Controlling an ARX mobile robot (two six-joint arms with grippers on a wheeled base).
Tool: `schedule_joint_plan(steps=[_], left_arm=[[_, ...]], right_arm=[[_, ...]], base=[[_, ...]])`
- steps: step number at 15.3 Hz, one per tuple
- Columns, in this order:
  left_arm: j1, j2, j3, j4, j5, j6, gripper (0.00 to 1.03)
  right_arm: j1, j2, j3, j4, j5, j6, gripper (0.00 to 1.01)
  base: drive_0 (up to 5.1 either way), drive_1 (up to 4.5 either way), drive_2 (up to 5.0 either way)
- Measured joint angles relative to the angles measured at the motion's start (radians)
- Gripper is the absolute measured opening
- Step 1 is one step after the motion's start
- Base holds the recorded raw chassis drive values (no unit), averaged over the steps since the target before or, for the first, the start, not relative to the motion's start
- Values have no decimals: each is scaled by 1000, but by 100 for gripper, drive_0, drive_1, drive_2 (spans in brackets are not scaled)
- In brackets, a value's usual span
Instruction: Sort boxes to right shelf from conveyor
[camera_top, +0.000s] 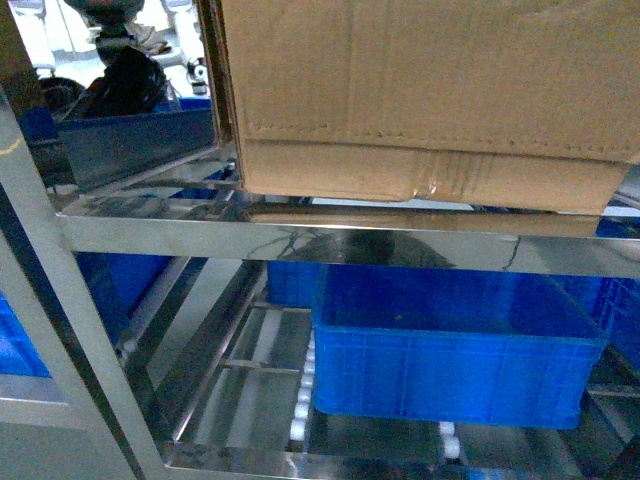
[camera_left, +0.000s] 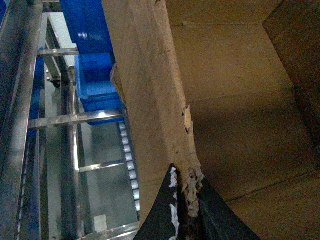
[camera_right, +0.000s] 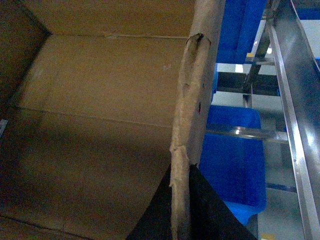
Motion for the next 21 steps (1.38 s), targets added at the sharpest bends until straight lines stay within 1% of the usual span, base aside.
schedule_joint_plan(steps=[1, 3, 5, 6, 8, 9, 10, 11, 13, 14, 15, 16, 17, 18, 19, 20, 21], left_arm=[[1, 31, 31, -2, -4, 0, 2], [8, 83, 94, -29, -9, -1, 2], [15, 130, 164, -46, -6, 0, 2], [17, 152, 196, -55, -10, 0, 2], [17, 170, 212, -58, -6, 0, 3], [17, 170, 212, -49, 2, 5, 17], [23, 170, 212, -18, 14, 8, 31], [24, 169, 204, 23, 36, -7, 42], [22, 166, 183, 63, 47, -24, 60], [23, 162, 166, 98, 54, -45, 71], [26, 154, 140, 140, 74, -74, 83], [27, 151, 133, 165, 80, -100, 96], [29, 146, 129, 194, 84, -122, 99], [29, 143, 124, 214, 76, -135, 98], [29, 138, 114, 244, 77, -147, 98], [29, 127, 96, 251, 73, -153, 98], [30, 103, 49, 274, 73, -156, 98]], right_arm=[[0, 27, 26, 1, 0, -8, 4], [-1, 79, 100, -35, -7, -8, 4], [1, 122, 163, -44, -7, -15, 4], [2, 143, 178, -42, -9, -14, 4], [2, 153, 185, -37, -12, -15, 4], [0, 153, 182, -27, -16, -13, 12], [0, 150, 165, 10, -26, -7, 26], [0, 144, 148, 33, -31, 3, 37], [7, 126, 118, 76, -27, 19, 55], [11, 115, 95, 129, -6, 34, 66], [13, 97, 71, 176, -2, 56, 79], [17, 88, 58, 217, 12, 71, 92], [20, 84, 53, 244, 12, 92, 100], [23, 82, 46, 269, 14, 98, 97], [30, 76, 35, 285, 20, 103, 98], [36, 61, 6, 326, 27, 102, 98], [41, 37, -31, 366, 44, 95, 98]], base=[[0, 0, 0], [0, 0, 0], [0, 0, 0], [0, 0, 0], [0, 0, 0], [0, 0, 0], [0, 0, 0], [0, 0, 0], [0, 0, 0], [0, 0, 0], [0, 0, 0], [0, 0, 0], [0, 0, 0], [0, 0, 0], [0, 0, 0], [0, 0, 0], [0, 0, 0]])
